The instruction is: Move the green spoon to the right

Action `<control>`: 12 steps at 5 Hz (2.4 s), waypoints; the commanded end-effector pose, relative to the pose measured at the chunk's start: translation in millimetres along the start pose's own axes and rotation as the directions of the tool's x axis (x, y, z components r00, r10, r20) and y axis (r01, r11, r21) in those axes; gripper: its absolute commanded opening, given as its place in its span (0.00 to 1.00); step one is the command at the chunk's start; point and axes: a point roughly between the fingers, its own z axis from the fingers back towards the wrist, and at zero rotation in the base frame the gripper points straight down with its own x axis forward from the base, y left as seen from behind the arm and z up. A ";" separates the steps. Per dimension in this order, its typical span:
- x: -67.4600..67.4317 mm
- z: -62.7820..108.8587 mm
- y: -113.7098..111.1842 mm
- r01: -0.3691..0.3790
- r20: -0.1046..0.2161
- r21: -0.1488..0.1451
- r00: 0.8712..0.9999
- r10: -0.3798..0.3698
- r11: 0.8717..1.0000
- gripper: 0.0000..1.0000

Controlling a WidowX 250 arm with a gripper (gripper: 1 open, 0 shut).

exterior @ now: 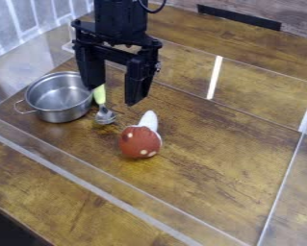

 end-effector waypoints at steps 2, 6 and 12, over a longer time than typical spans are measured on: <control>13.3 -14.0 19.3 -0.157 0.001 -0.004 0.988 0.157 0.988 1.00; 38.3 -28.8 50.0 -0.193 0.022 0.008 0.981 0.192 0.981 1.00; 63.4 -68.3 64.2 0.057 0.054 -0.052 0.997 -0.054 0.997 1.00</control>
